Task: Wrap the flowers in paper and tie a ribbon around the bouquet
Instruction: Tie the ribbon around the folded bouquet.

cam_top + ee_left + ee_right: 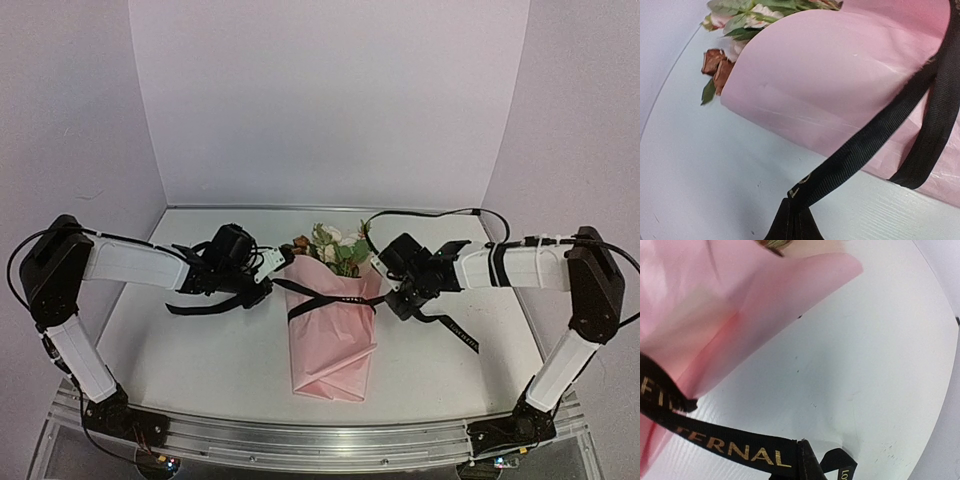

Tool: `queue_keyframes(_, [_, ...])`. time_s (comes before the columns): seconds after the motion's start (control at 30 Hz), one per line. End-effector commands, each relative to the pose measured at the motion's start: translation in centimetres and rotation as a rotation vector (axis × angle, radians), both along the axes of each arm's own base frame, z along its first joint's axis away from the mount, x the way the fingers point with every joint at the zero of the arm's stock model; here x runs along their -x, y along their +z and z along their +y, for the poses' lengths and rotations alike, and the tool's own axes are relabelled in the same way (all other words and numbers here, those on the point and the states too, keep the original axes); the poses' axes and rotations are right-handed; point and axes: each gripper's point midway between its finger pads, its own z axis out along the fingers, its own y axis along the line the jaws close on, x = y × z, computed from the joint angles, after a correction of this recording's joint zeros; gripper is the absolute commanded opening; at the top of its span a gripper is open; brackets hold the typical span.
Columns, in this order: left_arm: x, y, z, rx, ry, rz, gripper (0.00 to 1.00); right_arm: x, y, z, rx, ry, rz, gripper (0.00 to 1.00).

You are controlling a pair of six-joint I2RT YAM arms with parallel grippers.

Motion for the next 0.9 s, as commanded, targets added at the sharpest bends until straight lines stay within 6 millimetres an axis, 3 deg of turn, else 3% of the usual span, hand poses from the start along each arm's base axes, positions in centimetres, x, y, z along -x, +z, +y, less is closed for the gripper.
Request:
queue_keyframes(0.0, [0.0,2.5,0.5,0.071,0.205,0.178,0.0,0.8,-0.4,-2.2,-0.031,-0.278,0.153,0.0])
queue_keyframes(0.13, [1.5,2.4,0.2,0.196,0.326,0.41,0.0,1.1,-1.2,-2.5,-0.169,-0.464,0.265,0.0])
queue_keyframes(0.27, [1.7,2.9,2.7,0.444,0.548,0.63,0.0,1.8,-2.6,-3.9,-0.276,-0.656,0.369,0.0])
queue_keyframes(0.37, [2.0,2.6,6.5,0.688,0.682,0.792,0.0,2.3,-3.5,-5.3,-0.324,-0.773,0.4,0.0])
queue_keyframes(0.6, [0.8,1.3,16.7,1.202,1.02,0.954,0.0,2.2,-5.1,-8.7,-0.55,-1.074,0.363,0.0])
queue_keyframes(0.87, [-1.2,-1.2,26.2,1.373,1.28,0.892,0.0,4.3,-6.2,-14.3,-0.658,-1.318,0.235,0.0])
